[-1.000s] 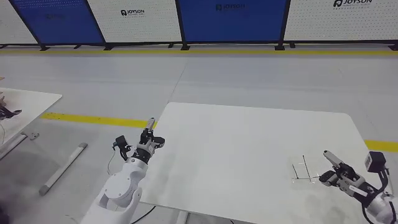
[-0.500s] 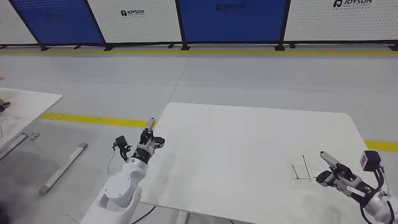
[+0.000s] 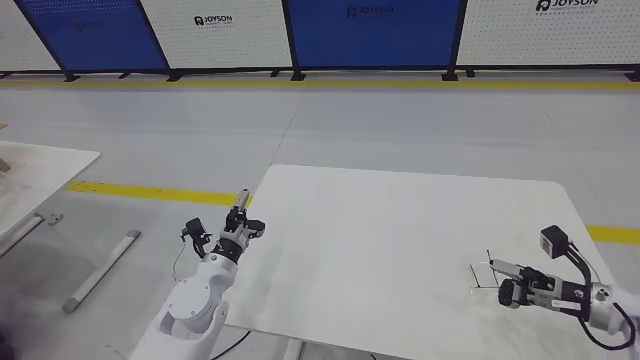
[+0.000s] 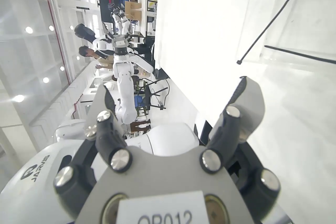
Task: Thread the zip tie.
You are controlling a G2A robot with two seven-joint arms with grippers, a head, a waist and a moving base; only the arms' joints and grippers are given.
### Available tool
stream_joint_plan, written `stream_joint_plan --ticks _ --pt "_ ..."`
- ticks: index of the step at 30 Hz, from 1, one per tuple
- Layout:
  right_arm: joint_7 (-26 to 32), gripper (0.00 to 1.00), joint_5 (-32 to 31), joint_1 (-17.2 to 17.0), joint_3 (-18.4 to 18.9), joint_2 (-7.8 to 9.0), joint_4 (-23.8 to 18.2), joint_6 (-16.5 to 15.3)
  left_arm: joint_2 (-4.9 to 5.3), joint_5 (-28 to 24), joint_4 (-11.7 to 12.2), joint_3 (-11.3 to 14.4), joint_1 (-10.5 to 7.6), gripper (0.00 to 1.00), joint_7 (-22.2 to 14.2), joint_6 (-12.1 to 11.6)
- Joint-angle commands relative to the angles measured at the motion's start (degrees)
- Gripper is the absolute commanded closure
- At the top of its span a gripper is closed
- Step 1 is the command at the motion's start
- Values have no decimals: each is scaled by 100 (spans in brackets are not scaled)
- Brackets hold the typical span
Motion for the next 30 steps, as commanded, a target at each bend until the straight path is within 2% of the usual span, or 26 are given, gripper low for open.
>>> stream_joint_plan --ticks 1,16,19,23,30 --pt "-1 0 -2 -1 0 0 -1 1 0 0 0 0 0 0 0 0" --pt "-1 0 -2 -1 0 0 -1 1 0 0 0 0 0 0 0 0" --pt "78 0 -186 8 -280 35 -234 -62 0 0 0 0 0 0 0 0" --pt "78 0 -20 165 -705 241 -262 9 0 0 0 0 0 0 0 0" --pt "78 0 9 181 -710 257 -256 1 0 0 0 0 0 0 0 0"
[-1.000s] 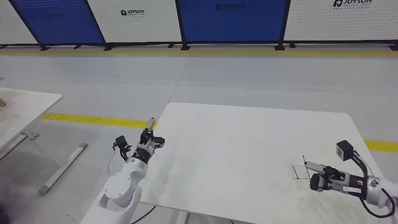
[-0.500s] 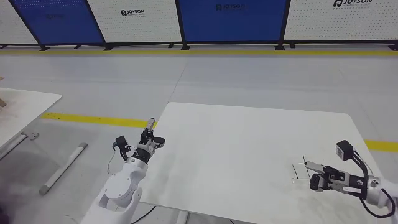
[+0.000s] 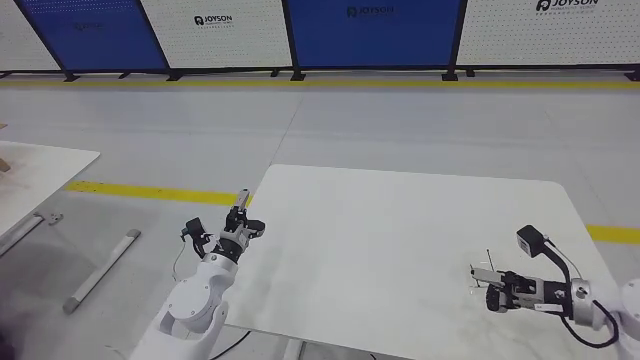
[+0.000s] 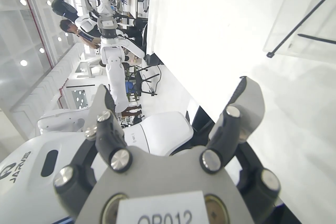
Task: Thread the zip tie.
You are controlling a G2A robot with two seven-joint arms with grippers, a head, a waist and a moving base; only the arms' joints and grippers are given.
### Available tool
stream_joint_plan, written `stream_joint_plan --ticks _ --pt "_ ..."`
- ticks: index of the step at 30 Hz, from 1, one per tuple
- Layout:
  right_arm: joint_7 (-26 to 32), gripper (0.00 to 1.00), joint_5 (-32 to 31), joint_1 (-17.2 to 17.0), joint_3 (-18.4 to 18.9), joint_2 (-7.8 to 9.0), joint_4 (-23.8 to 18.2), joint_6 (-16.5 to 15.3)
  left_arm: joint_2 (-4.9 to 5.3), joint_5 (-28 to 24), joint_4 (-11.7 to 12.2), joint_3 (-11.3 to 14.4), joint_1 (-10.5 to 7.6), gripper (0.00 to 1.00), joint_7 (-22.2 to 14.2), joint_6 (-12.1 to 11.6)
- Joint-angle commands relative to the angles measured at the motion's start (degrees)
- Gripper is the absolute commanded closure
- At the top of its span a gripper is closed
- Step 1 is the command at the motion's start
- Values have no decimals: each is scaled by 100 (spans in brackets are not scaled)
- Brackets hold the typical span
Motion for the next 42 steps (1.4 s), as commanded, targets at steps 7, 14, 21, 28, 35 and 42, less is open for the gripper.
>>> stream_joint_plan --ticks 7,14,21,28,35,42 --pt "0 0 0 0 0 0 0 0 0 0 0 0 0 0 0 0" --pt "0 0 18 -4 -30 -1 -37 -22 0 0 0 0 0 0 0 0" --pt "0 0 -120 360 -781 252 198 432 0 0 0 0 0 0 0 0" --pt "0 0 482 474 -892 404 205 8 0 0 0 0 0 0 0 0" --pt "0 0 482 474 -892 404 205 8 0 0 0 0 0 0 0 0" --pt "0 0 482 474 -892 404 205 8 0 0 0 0 0 0 0 0"
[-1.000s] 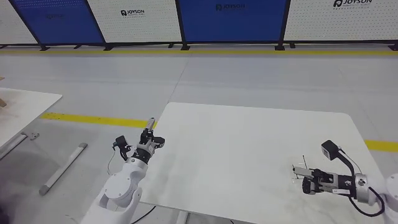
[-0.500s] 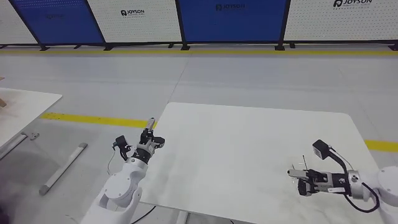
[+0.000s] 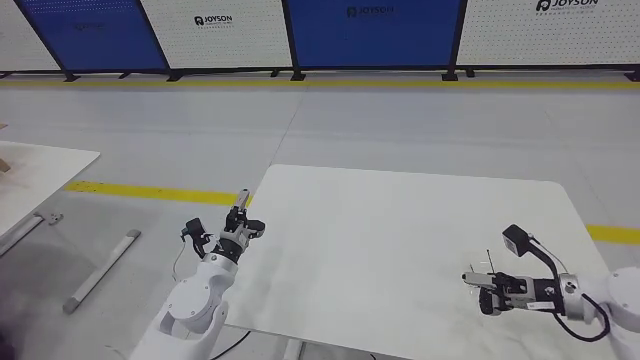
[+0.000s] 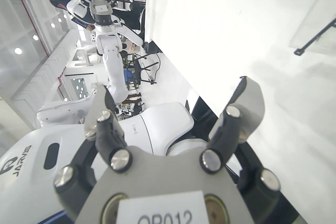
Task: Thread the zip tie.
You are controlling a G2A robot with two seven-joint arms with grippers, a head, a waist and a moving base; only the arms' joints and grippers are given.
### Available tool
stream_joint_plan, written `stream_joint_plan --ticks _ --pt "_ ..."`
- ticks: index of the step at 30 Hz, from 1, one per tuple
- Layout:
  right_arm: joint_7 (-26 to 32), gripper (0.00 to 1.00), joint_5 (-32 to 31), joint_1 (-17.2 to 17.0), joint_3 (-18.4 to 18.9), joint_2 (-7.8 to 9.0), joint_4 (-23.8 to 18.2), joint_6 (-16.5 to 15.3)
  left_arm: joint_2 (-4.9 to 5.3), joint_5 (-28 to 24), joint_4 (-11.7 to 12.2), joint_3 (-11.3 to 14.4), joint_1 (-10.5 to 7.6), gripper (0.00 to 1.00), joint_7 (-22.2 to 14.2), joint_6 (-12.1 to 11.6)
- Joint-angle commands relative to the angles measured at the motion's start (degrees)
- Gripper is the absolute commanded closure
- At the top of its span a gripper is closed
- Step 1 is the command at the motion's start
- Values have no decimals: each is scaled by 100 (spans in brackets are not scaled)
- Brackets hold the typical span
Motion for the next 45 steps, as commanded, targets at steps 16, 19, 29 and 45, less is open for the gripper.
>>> stream_joint_plan --ticks 16,19,29,45 --pt "0 0 -7 -71 504 743 244 -1073 0 0 0 0 0 0 0 0" --pt "0 0 -17 64 315 782 359 -1002 0 0 0 0 0 0 0 0" --pt "0 0 -17 64 315 782 359 -1002 0 0 0 0 0 0 0 0" --pt "-593 0 -1365 -73 713 926 58 -1237 0 0 0 0 0 0 0 0"
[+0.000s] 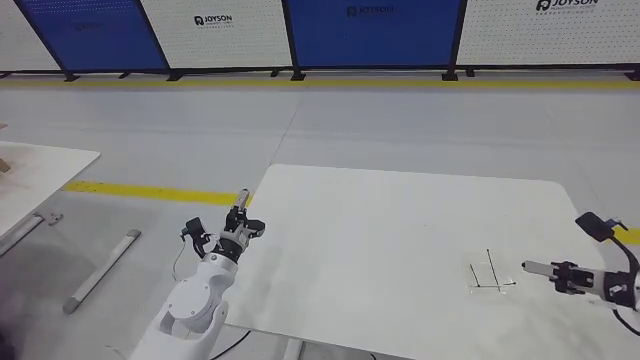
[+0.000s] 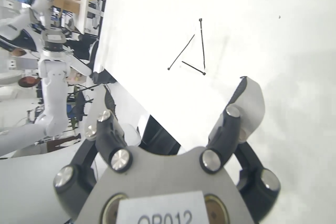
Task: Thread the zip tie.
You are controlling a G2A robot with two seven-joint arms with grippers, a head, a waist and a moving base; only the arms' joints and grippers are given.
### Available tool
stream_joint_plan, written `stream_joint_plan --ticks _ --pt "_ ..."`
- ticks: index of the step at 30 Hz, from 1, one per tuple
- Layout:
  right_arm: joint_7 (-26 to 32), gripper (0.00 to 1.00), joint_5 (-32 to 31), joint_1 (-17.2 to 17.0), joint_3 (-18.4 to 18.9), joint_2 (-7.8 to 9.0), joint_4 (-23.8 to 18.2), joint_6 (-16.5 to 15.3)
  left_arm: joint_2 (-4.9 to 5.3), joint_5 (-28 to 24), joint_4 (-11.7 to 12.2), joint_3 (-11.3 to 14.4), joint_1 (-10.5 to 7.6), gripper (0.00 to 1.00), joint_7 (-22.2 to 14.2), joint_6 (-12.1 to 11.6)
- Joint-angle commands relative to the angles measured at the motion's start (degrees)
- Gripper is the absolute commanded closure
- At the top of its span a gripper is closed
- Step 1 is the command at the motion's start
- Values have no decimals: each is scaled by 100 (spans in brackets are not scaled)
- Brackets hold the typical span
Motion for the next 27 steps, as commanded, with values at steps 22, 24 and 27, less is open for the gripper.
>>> stream_joint_plan --ticks 22,24,27 --pt "368 0 75 1049 -1259 -250 1152 158 0 0 0 0 0 0 0 0" --pt "493 0 94 1100 -1281 -249 1182 204 0 0 0 0 0 0 0 0" --pt "675 0 53 1168 -1388 -249 1200 242 0 0 0 0 0 0 0 0"
